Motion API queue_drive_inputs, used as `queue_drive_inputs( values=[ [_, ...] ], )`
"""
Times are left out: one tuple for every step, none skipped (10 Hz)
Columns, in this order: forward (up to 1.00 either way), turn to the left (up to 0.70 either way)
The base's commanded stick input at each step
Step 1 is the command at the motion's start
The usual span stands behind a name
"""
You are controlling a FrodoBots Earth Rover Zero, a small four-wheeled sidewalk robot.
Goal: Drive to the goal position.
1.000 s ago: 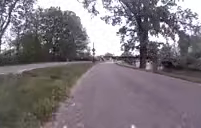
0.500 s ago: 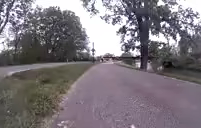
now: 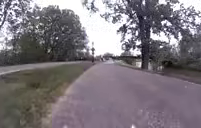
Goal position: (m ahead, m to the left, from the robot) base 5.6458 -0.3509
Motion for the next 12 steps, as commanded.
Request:
queue_drive_inputs(
  values=[
    [1.0, 0.0],
    [1.0, 0.0],
    [1.0, 0.0],
    [1.0, 0.0],
    [1.0, 0.0],
    [1.0, 0.0],
    [1.0, 0.0],
    [1.0, 0.0],
    [1.0, 0.0],
    [1.0, 0.0],
    [1.0, 0.0],
    [1.0, 0.0]
  ],
)
